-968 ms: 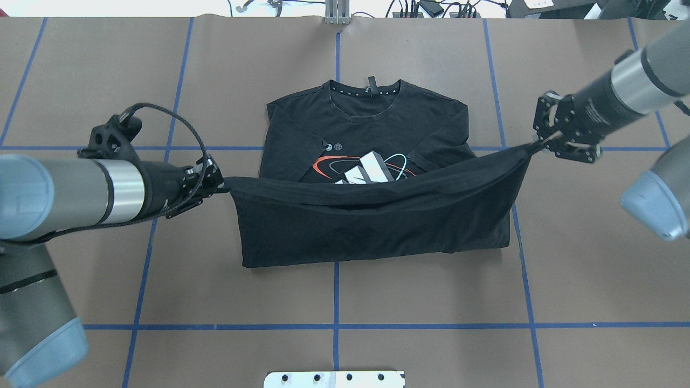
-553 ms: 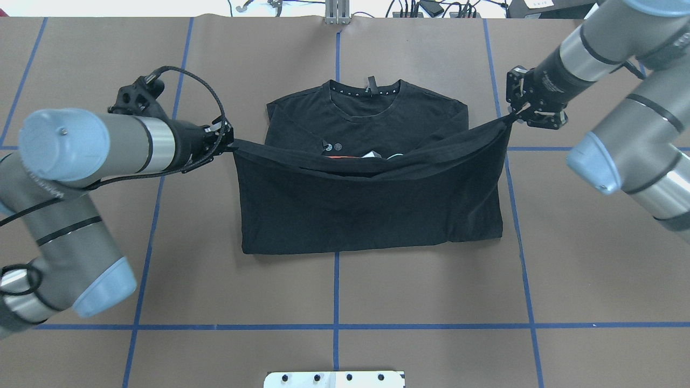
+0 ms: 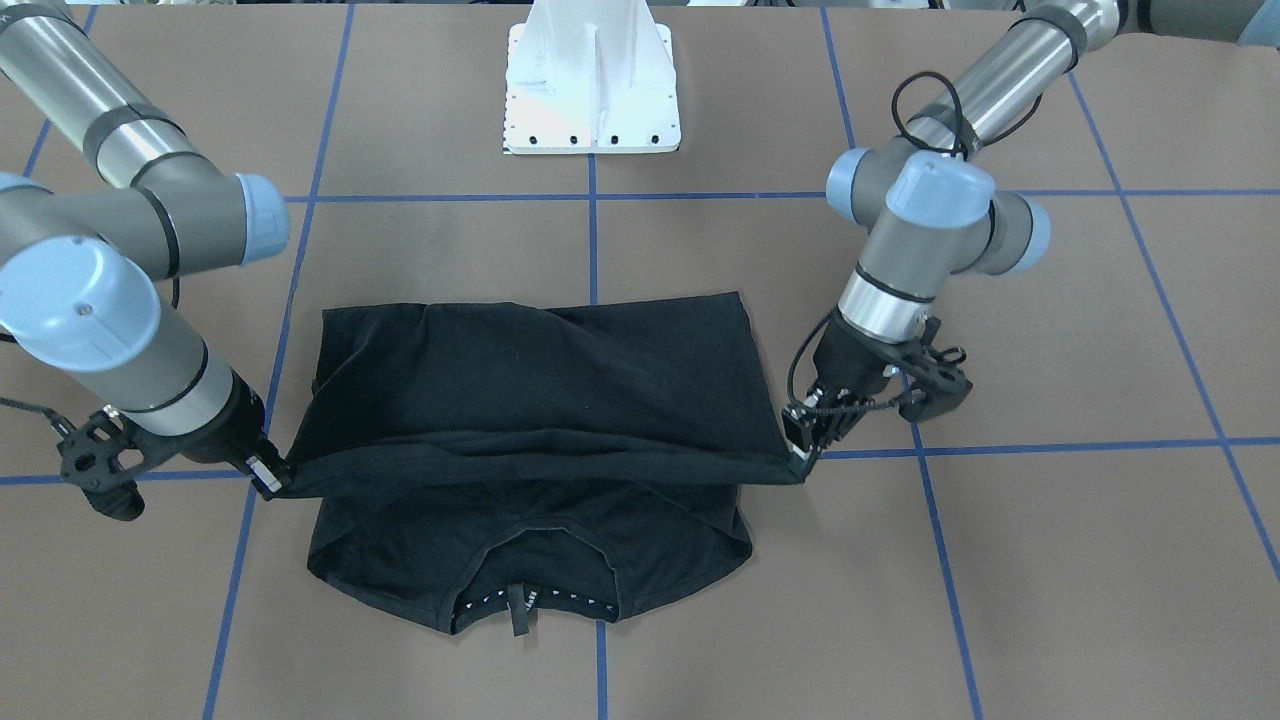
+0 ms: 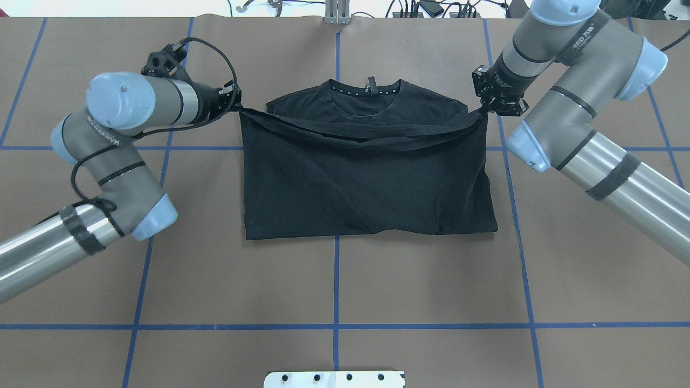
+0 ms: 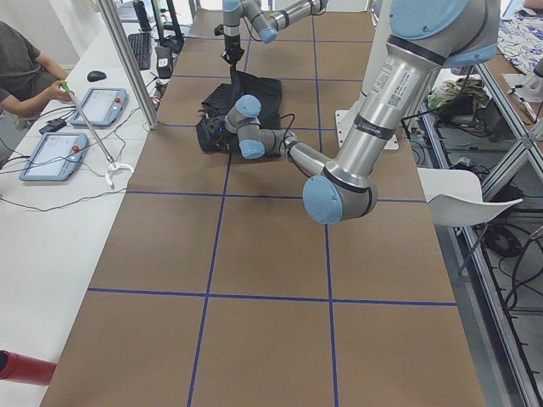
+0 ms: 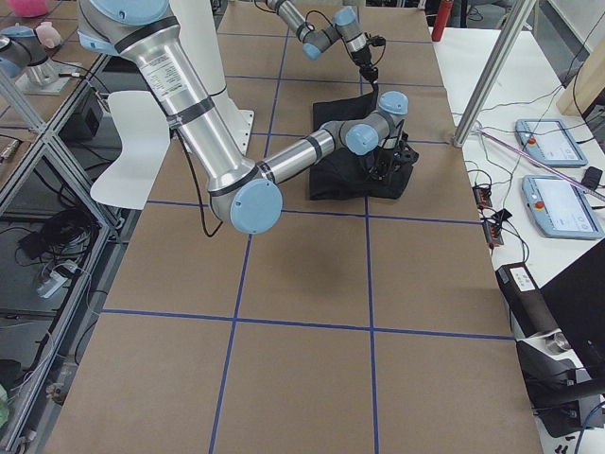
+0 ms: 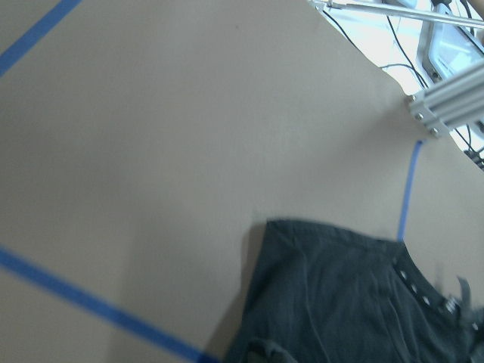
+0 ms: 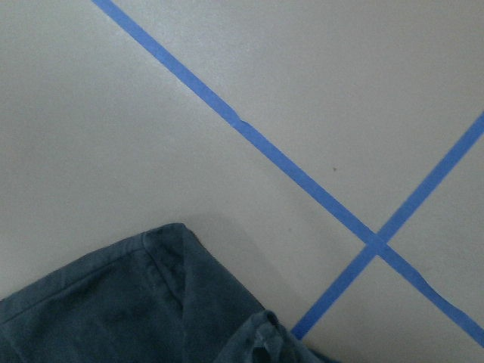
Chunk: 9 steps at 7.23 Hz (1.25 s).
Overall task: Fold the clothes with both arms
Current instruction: 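Release the hem and raise both grippers away from the shirt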
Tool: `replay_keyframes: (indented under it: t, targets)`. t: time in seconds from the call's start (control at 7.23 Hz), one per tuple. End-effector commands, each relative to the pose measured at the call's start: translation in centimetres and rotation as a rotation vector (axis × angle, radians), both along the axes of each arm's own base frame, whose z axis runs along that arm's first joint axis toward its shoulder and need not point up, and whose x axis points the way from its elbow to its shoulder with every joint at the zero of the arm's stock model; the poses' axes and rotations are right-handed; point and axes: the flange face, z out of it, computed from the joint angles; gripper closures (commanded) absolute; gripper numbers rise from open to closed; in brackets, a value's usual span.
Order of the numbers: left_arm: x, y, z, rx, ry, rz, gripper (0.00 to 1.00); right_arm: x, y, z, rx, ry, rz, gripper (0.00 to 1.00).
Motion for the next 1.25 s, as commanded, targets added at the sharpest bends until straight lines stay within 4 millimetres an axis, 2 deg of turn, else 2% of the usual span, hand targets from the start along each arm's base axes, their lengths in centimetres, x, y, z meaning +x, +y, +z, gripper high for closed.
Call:
replay_keyframes:
  t: [0.0, 0.14, 0.28, 0.42, 0.55, 0.69, 0.83, 0.97, 1.11]
  targets:
    - [-0.4, -4.0, 0.7, 0.052, -0.009, -0.024, 0.18, -1.4, -2.2, -0.3, 0.060, -0.008, 0.030, 0.01]
    - [-0.5, -4.1, 0.0, 0.063, -0.002, -0.025, 0.00, -1.1, -2.1, -1.2, 0.066, -0.020, 0.029, 0.00]
    - [-0.7, -4.0, -0.5, 0.069, 0.010, -0.019, 0.00, -0.8, -1.8, -2.3, 0.080, -0.033, 0.031, 0.00]
    - [-1.4, -3.4, -2.0, 0.088, 0.028, -0.019, 0.00, 0.1, -0.7, -3.4, 0.101, -0.055, 0.040, 0.00]
    - [-2.1, -2.6, -2.9, 0.090, 0.048, 0.007, 0.00, 1.5, 1.5, -3.0, 0.068, -0.084, 0.090, 0.00]
    - [-2.9, -1.8, -2.9, 0.088, 0.055, 0.018, 0.00, 2.6, 4.8, -3.3, 0.037, -0.123, 0.135, 0.00]
    - [-3.3, -1.4, -2.5, 0.083, 0.051, 0.018, 0.00, 3.0, 9.6, -2.9, -0.002, -0.153, 0.159, 0.00]
    - [-3.4, -1.3, -2.6, 0.085, 0.053, 0.018, 0.00, 2.4, 13.6, -3.0, -0.014, -0.160, 0.171, 0.00]
    - [-3.3, -1.2, -2.6, 0.077, 0.046, 0.019, 0.00, 0.1, 17.6, -2.0, 0.003, -0.144, 0.135, 0.00]
